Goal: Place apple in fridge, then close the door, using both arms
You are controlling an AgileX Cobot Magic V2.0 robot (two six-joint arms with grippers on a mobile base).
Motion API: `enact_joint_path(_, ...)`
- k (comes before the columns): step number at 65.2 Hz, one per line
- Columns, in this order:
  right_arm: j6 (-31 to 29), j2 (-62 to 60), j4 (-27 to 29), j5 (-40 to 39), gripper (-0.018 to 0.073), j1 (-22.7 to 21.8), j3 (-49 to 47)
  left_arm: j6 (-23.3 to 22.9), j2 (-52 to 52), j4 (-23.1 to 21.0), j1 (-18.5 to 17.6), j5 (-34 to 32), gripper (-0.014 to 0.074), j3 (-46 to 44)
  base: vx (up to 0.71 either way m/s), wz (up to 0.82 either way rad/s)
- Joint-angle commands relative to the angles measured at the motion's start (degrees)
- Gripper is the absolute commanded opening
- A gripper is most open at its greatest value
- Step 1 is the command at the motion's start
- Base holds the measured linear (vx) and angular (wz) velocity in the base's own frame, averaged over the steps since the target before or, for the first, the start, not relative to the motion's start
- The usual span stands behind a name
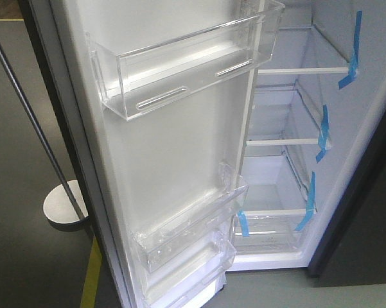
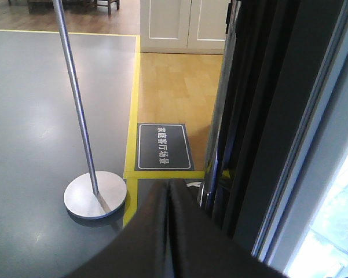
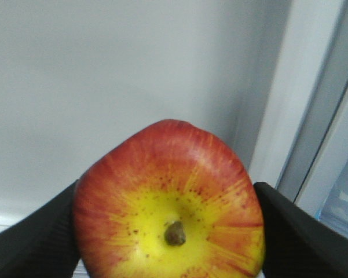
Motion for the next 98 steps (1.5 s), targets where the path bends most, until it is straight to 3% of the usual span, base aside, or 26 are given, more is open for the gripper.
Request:
enact_joint_path(1, 5.24, 0.81, -9.53, -3.80, 0.0193, 5.01, -3.39, -0.35, -0.81, -0.18, -0.05, -4.20, -0.0005, 1.15, 0.00, 0.00)
enact_joint_path(7, 9.13, 3.46, -14.25, -4.81, 0.0199, 8.27, -3.39, -0.35, -0.81, -0.18, -0.05, -4.20, -0.0005, 1.15, 0.00, 0.00)
enact_joint_path(18, 9.48, 6.72, -15.45, -6.70, 0.0258, 11.87, -3.39, -0.35, -0.81, -0.18, -0.05, -4.20, -0.0005, 1.15, 0.00, 0.00)
enact_joint_path(36, 9.53, 7.34, -15.62, -6.82, 0.0600, 12.54, -3.39, -0.35, -0.81, -0.18, -0.05, -4.20, -0.0005, 1.15, 0.00, 0.00)
enact_joint_path(46, 9.53, 6.95, -15.61, -6.16, 0.0692, 12.54, -3.39, -0.35, -0.81, -0.18, -0.05, -4.20, -0.0005, 1.15, 0.00, 0.00)
enact_joint_path(61, 9.53, 4.21, -16.87, -5.03, 0.0662, 12.48, -3.34, -0.35, -0.81, -0.18, -0.05, -4.20, -0.0005, 1.15, 0.00, 0.00)
enact_joint_path(76, 18.61, -2.56, -30.46, 2.49, 0.0570, 12.48, -0.43, -0.35, -0.81, -0.18, -0.05, -4.20, -0.0005, 1.15, 0.00, 0.00)
enact_joint_path(86, 22.88, -11.00, -39.42, 2.81, 0.0517, 12.48, 9.43, -0.35, -0.81, -0.18, -0.05, -4.20, -0.0005, 1.15, 0.00, 0.00)
enact_joint_path(98, 27.99, -25.95, -40.85, -3.82, 0.0506, 12.48, 28.23, -0.35, -0.81, -0.18, -0.05, -4.20, -0.0005, 1.15, 0.00, 0.00)
